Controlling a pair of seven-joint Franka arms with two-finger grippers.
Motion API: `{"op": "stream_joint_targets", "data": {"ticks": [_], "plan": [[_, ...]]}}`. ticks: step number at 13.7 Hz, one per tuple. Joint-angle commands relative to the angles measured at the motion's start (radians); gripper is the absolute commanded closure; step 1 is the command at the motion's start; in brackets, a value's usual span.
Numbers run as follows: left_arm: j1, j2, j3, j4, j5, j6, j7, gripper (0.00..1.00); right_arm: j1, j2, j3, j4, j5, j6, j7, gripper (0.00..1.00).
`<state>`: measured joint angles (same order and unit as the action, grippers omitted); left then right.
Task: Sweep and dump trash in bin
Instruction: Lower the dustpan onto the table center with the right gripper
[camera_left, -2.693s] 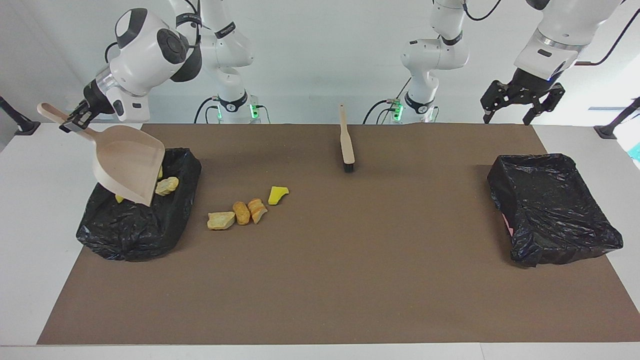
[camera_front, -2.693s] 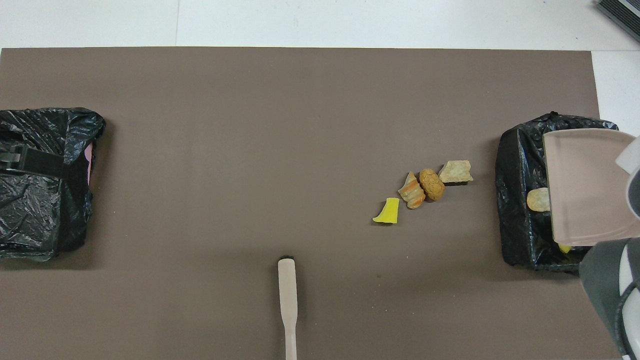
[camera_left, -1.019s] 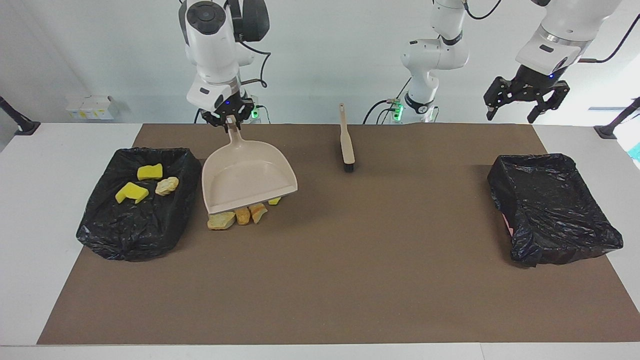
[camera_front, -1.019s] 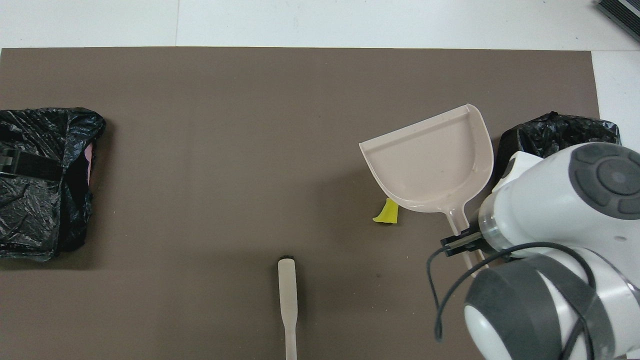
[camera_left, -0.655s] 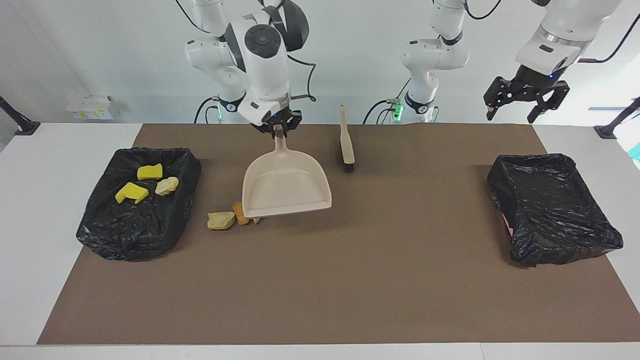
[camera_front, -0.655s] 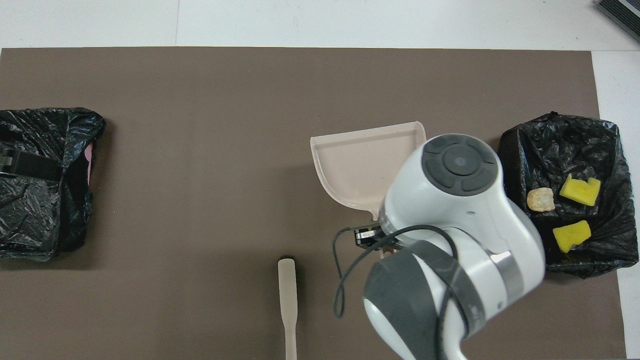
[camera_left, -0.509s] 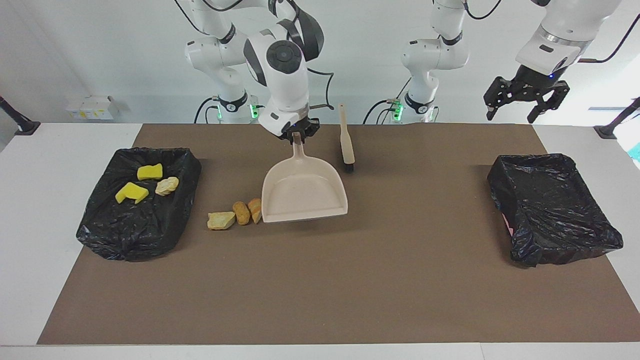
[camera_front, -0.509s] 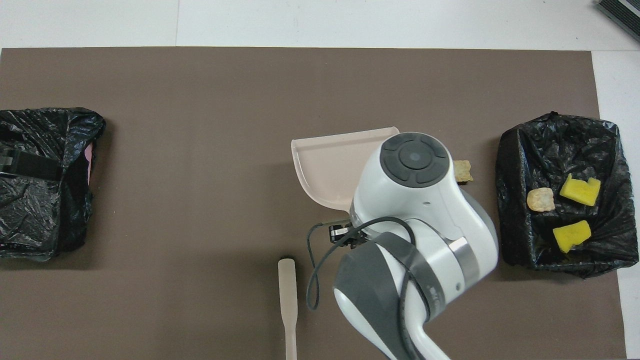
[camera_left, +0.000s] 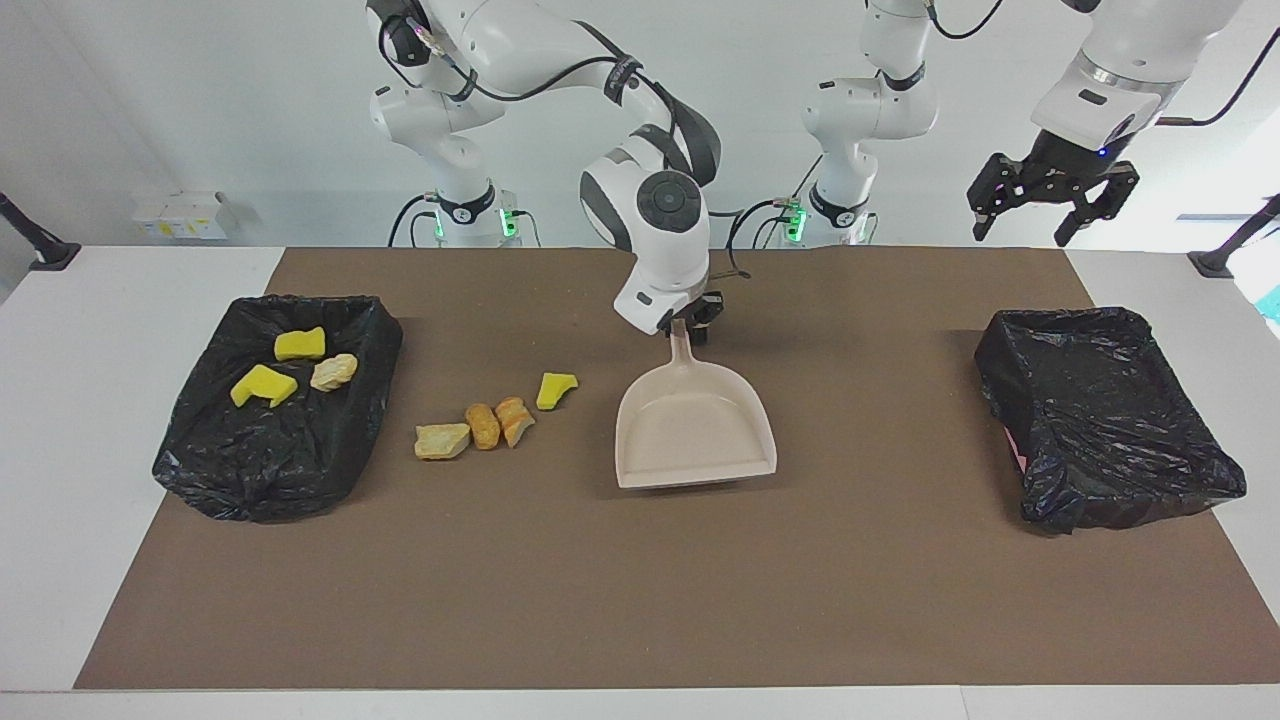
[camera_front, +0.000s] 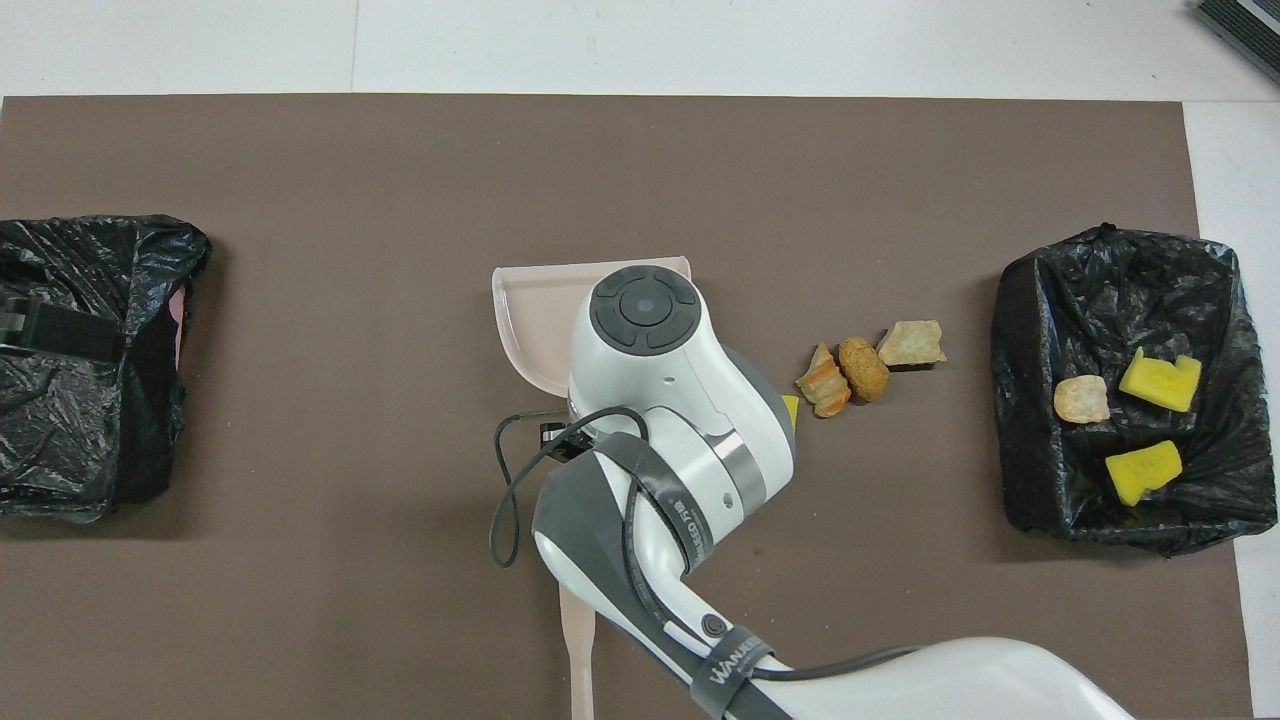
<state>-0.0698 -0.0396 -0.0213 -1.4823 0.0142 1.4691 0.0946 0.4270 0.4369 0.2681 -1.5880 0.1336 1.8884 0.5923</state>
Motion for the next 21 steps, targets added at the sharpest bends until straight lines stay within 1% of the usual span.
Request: {"op": "stream_joint_targets", "data": {"ticks": [1,2,4,5,6,9,13,15,17,18,20,21], "plan": [[0.008,-0.005,-0.005,0.010,0.015,-0.021,0.014,0.00,0.006,0.051,-0.004,0.033,0.008,0.055,0.026,1.00],[0.008,-0.005,-0.005,0.010,0.015,-0.021,0.014,0.00,0.009,0.054,-0.003,0.026,-0.009,0.099,0.026,1.00],[0.008,-0.005,-0.005,0.010,0.015,-0.021,0.014,0.00,0.013,0.059,-0.003,0.004,-0.031,0.120,0.026,1.00],[0.008,-0.005,-0.005,0.010,0.015,-0.021,0.014,0.00,0.006,0.059,-0.004,-0.009,-0.034,0.113,0.023,0.43],[0.008,-0.005,-0.005,0.010,0.015,-0.021,0.014,0.00,0.007,0.057,-0.003,-0.021,-0.049,0.115,0.015,0.00],[0.008,-0.005,-0.005,0.010,0.015,-0.021,0.014,0.00,0.004,0.040,-0.003,-0.020,-0.058,0.095,0.014,0.00],[0.004,-0.005,-0.005,0.010,0.015,-0.020,0.013,0.00,0.010,-0.018,-0.003,-0.026,-0.058,-0.014,0.026,0.00],[0.008,-0.005,-0.005,0.010,0.015,-0.020,0.011,0.00,0.032,-0.052,-0.001,-0.046,-0.058,-0.066,0.038,0.00],[0.007,-0.011,-0.005,0.004,0.015,-0.035,0.007,0.00,0.038,-0.116,0.000,-0.094,-0.057,-0.084,0.073,0.00],[0.004,-0.022,-0.005,-0.016,0.015,-0.029,0.007,0.00,0.045,-0.154,0.000,-0.136,-0.054,-0.083,0.081,0.00],[-0.007,-0.020,-0.006,-0.027,0.010,0.017,0.007,0.00,0.087,-0.231,0.000,-0.225,-0.054,-0.074,0.128,0.00],[-0.011,-0.008,-0.012,-0.027,0.009,0.048,0.005,0.00,0.099,-0.265,0.000,-0.268,-0.054,-0.066,0.156,0.00]]}}
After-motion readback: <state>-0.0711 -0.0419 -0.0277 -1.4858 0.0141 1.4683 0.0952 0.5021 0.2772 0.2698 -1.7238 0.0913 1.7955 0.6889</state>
